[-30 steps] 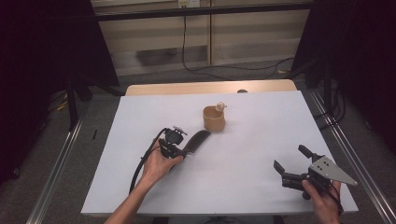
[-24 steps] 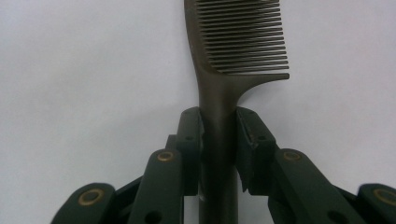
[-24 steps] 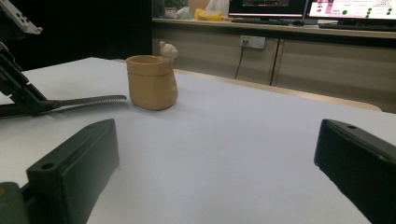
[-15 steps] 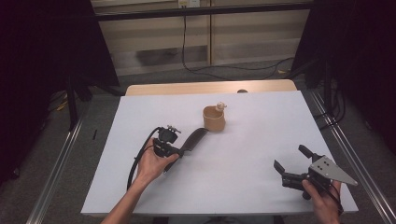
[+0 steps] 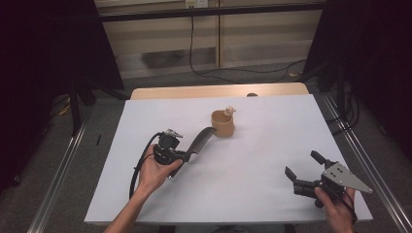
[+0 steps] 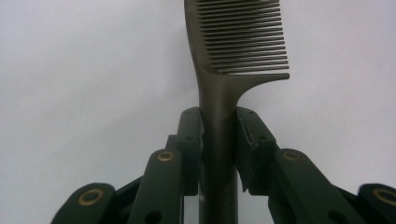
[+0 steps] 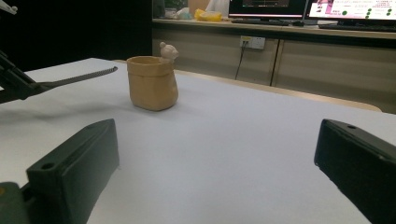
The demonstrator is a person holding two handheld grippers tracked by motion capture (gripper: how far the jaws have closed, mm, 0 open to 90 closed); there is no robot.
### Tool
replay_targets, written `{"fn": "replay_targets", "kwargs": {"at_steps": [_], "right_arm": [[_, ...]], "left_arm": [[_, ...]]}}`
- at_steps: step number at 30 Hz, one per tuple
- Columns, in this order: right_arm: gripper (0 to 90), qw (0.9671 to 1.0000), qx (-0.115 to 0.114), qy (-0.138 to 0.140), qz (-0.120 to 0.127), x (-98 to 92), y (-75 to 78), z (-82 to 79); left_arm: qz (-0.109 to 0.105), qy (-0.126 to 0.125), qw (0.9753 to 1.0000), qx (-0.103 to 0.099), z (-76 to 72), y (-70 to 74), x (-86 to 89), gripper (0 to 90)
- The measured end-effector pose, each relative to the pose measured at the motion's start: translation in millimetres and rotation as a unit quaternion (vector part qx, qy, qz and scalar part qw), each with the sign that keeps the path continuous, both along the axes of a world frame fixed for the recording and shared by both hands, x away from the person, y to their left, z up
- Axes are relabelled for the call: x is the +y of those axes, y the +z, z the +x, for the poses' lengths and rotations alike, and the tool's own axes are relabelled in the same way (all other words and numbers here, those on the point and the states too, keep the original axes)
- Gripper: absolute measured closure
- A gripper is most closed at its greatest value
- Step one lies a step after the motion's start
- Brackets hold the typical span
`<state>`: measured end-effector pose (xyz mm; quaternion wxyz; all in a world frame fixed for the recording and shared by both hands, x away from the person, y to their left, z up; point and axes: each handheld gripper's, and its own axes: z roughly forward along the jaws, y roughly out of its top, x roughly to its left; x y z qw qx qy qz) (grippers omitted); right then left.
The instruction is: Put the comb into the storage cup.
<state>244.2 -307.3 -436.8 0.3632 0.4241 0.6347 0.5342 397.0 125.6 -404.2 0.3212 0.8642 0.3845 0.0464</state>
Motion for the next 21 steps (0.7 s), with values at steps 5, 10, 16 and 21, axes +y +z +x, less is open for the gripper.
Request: {"fn": "replay_targets", "kwargs": {"at_steps": [5, 10, 16, 21], "right_arm": [[0.0, 1.0, -0.001, 0.001, 0.001, -0.3, 0.0, 0.0], [0.0, 1.0, -0.002, 0.0, 0.0, 0.0, 0.0, 0.0], [0.0, 1.0, -0.002, 0.001, 0.001, 0.0, 0.0, 0.0], [0.0, 1.0, -0.003, -0.002, 0.001, -0.2, 0.2, 0.0]], "left_arm": [[-0.026, -0.004, 0.9994, -0.024, -2.6, 5.5, 2.1, 72.8], [-0.042, -0.009, 0.9978, -0.051, -4.3, 9.4, 4.3, 72.8], [-0.058, -0.003, 0.995, -0.081, -4.3, 11.3, 7.5, 72.8], [-0.063, 0.002, 0.9931, -0.099, -3.3, 10.0, 10.0, 72.8]]}}
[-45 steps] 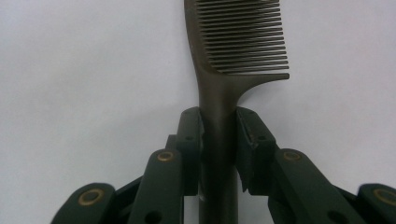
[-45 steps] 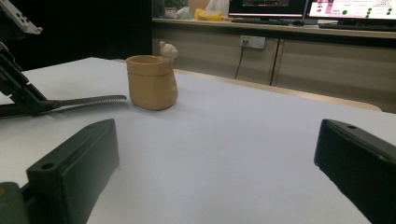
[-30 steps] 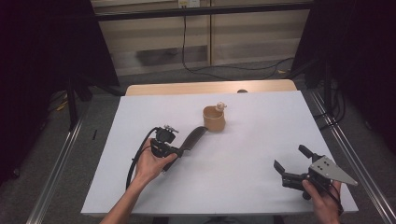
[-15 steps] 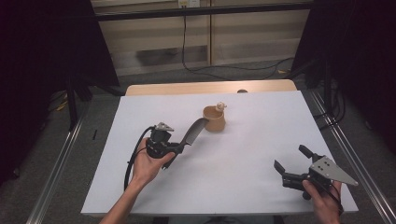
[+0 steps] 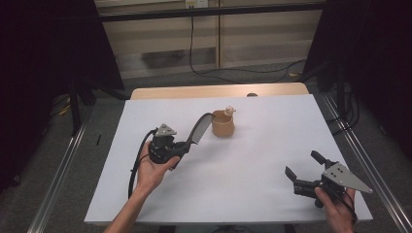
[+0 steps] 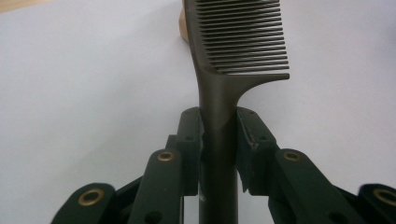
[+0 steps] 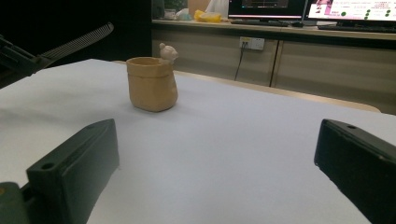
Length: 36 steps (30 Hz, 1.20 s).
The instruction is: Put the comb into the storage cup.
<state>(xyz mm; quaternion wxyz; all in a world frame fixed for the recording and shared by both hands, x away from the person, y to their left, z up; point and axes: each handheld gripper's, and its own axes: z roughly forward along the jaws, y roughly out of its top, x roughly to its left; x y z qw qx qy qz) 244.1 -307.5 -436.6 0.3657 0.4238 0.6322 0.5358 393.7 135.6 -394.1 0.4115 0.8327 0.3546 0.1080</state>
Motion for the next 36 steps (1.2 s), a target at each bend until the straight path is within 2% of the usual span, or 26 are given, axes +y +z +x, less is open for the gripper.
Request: {"fn": "replay_targets", "kwargs": {"at_steps": [4, 7, 11, 16, 20, 25, 31, 34, 36], "right_arm": [[0.0, 1.0, 0.0, 0.001, 0.0, -0.2, 0.0, 0.0], [0.0, 1.0, 0.0, 0.001, 0.0, 0.0, 0.0, -0.1], [0.0, 1.0, -0.001, 0.001, 0.0, -0.1, 0.1, -0.1], [0.0, 1.0, -0.002, 0.001, 0.0, -0.2, 0.1, -0.1], [0.0, 1.0, -0.002, 0.001, 0.0, -0.2, 0.2, -0.2], [0.0, 1.0, -0.002, 0.002, -0.001, -0.7, 0.4, -0.1], [0.0, 1.0, -0.003, -0.002, 0.002, -1.0, 0.8, -0.6], [0.0, 1.0, -0.004, -0.001, 0.001, -0.7, 0.7, -0.5], [0.0, 1.0, -0.004, -0.002, 0.002, -0.7, 0.7, -0.6]], "left_arm": [[-0.023, 0.003, 0.9997, -0.011, -0.3, 2.3, 2.4, 72.8], [-0.028, 0.001, 0.9992, -0.028, -1.2, 5.2, 4.2, 72.8], [-0.046, 0.004, 0.998, -0.044, -2.2, 7.3, 5.1, 72.8], [-0.064, 0.001, 0.9953, -0.073, -3.1, 9.0, 5.2, 72.8], [-0.08, 0.004, 0.9934, -0.082, -5.0, 11.6, 4.4, 72.8], [-0.1, 0.012, 0.989, -0.108, -8.0, 16.4, 4.2, 72.8], [-0.123, 0.012, 0.9848, -0.122, -7.9, 21.7, 4.9, 72.8], [-0.125, 0.008, 0.9842, -0.125, -7.4, 22.8, 3.1, 72.8], [-0.131, 0.01, 0.9825, -0.132, -7.1, 23.2, 1.2, 72.8]]}}
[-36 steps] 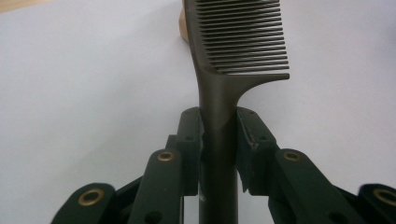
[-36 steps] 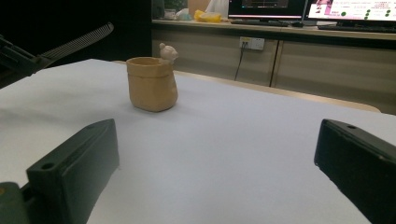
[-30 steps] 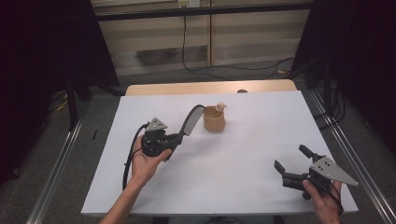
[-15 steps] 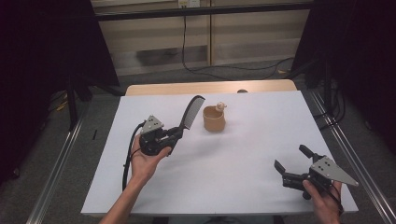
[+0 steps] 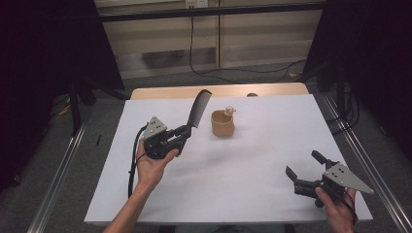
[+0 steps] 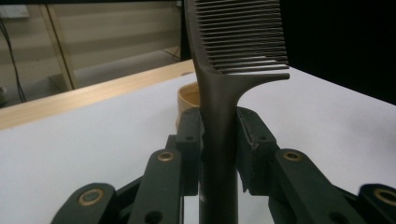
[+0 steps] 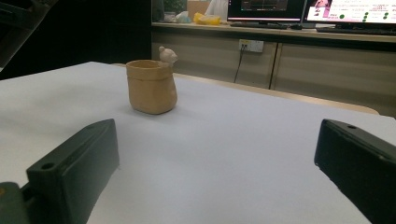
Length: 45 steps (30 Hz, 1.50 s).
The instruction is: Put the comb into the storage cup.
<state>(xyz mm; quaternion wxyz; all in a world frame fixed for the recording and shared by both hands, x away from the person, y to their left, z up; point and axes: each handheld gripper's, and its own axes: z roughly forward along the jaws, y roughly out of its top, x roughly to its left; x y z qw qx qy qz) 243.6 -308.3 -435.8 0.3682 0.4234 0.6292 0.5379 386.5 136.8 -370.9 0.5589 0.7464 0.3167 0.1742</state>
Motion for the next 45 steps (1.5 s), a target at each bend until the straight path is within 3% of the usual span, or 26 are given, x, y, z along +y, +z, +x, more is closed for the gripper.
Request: {"fn": "replay_targets", "kwargs": {"at_steps": [6, 14, 16, 27, 36, 39, 45], "right_arm": [[0.0, 1.0, -0.001, 0.001, 0.0, 0.1, 0.3, -0.6], [0.0, 1.0, 0.0, 0.0, 0.004, -0.1, 0.1, -0.1], [0.0, 1.0, -0.001, 0.001, 0.004, -0.1, 0.1, -0.2], [0.0, 1.0, -0.002, 0.002, 0.002, -0.5, 0.3, -0.5], [0.0, 1.0, -0.002, 0.004, 0.003, -0.5, 0.5, -1.2], [0.0, 1.0, -0.002, 0.004, 0.003, -0.7, 0.8, -1.6], [0.0, 1.0, -0.004, 0.005, 0.004, -0.7, 1.1, -2.6]], "left_arm": [[-0.019, -0.006, 0.9996, -0.018, 5.3, 1.2, -4.3, 72.8], [-0.023, -0.01, 0.9992, -0.029, 11.9, 5.9, -13.4, 72.8], [-0.025, -0.009, 0.9995, -0.019, 14.3, 6.4, -15.8, 72.8], [-0.037, -0.003, 0.9993, -0.011, 29.6, 2.2, -25.9, 72.7], [-0.039, -0.004, 0.999, -0.023, 36.8, 10.7, -34.2, 72.8], [-0.031, -0.006, 0.999, -0.03, 40.4, 13.4, -38.5, 72.8], [-0.036, -0.011, 0.9989, -0.029, 47.4, 13.1, -47.0, 72.8]]}}
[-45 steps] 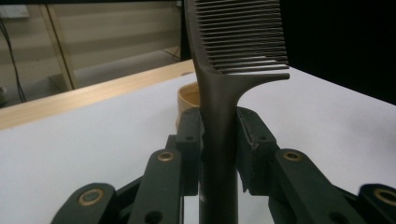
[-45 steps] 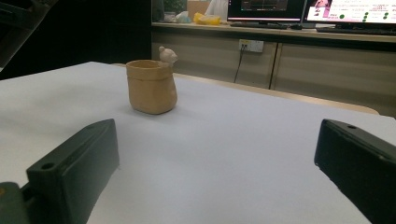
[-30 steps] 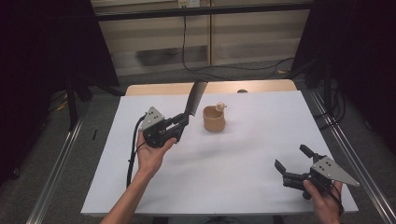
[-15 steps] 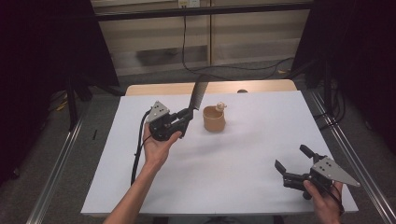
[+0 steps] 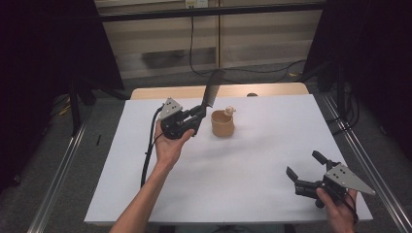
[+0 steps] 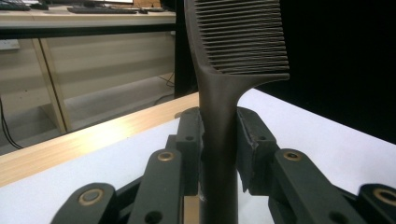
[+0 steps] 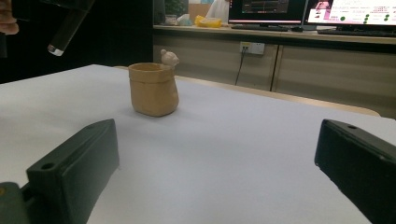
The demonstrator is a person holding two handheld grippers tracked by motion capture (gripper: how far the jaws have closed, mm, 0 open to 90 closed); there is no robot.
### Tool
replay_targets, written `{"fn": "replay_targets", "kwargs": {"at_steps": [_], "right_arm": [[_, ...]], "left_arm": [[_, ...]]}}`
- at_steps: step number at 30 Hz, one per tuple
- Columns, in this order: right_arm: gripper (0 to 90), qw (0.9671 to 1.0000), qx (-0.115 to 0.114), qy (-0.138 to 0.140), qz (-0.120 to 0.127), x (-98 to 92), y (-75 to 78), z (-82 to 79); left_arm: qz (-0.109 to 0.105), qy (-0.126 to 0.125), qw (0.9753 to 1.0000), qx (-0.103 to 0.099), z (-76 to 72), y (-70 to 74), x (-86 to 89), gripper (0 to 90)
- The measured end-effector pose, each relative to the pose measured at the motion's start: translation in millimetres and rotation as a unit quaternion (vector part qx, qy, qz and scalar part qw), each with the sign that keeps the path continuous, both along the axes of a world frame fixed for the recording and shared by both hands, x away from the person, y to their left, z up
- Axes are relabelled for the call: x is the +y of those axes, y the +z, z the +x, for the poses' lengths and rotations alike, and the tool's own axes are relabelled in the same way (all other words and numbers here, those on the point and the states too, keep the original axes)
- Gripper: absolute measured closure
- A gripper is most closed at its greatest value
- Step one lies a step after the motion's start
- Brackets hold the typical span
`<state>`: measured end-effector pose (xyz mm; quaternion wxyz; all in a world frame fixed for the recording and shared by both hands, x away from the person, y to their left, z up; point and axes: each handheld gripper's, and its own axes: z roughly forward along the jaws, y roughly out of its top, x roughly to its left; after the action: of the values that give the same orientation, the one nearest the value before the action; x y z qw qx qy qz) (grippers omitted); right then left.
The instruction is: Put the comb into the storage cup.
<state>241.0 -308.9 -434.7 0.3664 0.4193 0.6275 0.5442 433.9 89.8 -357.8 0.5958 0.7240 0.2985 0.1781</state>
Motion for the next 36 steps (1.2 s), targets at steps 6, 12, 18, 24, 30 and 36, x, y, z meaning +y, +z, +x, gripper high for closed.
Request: {"fn": "replay_targets", "kwargs": {"at_steps": [6, 12, 18, 24, 30, 36], "right_arm": [[0.0, 1.0, 0.001, 0.003, 0.001, 0.2, -0.2, 0.3], [0.0, 1.0, 0.001, 0.003, 0.002, -0.4, -0.1, 0.2], [0.0, 1.0, 0.002, 0.004, 0.001, -0.1, -0.4, 0.9], [0.0, 1.0, 0.003, 0.003, 0.002, -0.1, -0.4, 0.9], [0.0, 1.0, 0.002, 0.003, 0.002, -0.7, -0.5, 0.9], [0.0, 1.0, 0.001, 0.005, 0.003, -0.7, -0.4, 0.7]], "left_arm": [[-0.012, -0.001, 0.9999, -0.006, 11.4, -1.4, -10.5, 72.8], [-0.014, -0.004, 0.9997, -0.019, 19.6, 0.4, -18.4, 72.8], [-0.017, -0.007, 0.9996, -0.019, 24.6, 3.9, -23.6, 72.8], [-0.024, -0.009, 0.9995, -0.017, 32.7, 4.5, -29.8, 72.8], [-0.034, -0.005, 0.9991, -0.023, 38.9, 8.8, -33.3, 72.8], [-0.035, -0.005, 0.999, -0.028, 43.0, 11.0, -39.7, 72.8]]}}
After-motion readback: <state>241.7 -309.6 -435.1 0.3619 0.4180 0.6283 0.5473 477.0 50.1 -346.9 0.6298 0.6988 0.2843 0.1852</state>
